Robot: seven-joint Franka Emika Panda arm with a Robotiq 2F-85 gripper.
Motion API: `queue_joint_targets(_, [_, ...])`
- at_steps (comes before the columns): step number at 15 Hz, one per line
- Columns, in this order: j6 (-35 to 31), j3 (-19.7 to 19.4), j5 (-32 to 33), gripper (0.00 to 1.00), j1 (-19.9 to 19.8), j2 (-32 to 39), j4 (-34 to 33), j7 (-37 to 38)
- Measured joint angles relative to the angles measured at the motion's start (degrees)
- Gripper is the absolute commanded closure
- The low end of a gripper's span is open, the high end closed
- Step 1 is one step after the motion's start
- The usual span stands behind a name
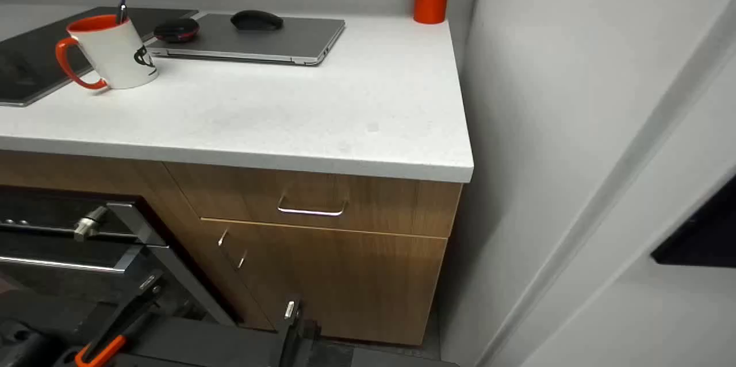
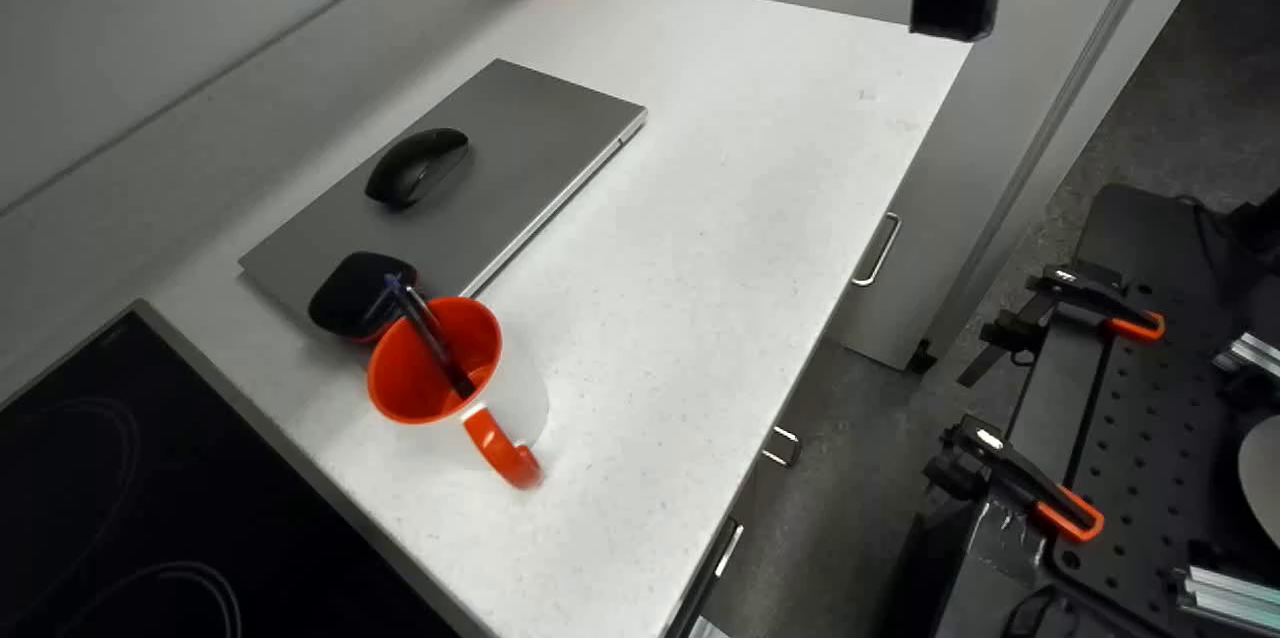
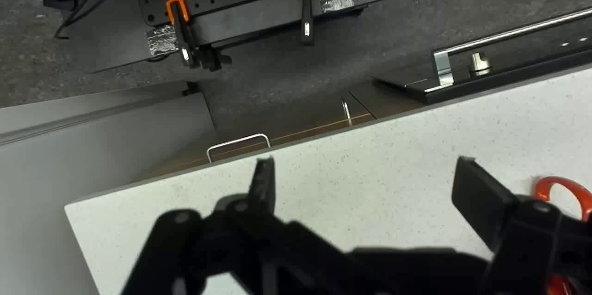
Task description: Remove the marker from the mug and put it on the counter
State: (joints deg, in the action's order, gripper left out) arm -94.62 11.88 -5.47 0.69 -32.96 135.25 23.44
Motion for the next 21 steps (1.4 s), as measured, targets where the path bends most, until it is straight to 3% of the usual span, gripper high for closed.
queue_joint_targets(6, [-0.2, -0.1, 0.0, 0.00, 0.0, 0.1, 0.1, -0.7])
queue_joint_targets(14, [-12.6, -6.3, -7.4, 0.00, 1.1, 8.0, 0.8, -17.8])
queue_joint_targets(17, [-13.7, -7.4, -10.5, 0.00, 2.2, 12.1, 0.0, -23.1])
queue_joint_targets(21, [-13.7, -7.5, -10.6, 0.00, 2.4, 12.8, 0.0, -23.4])
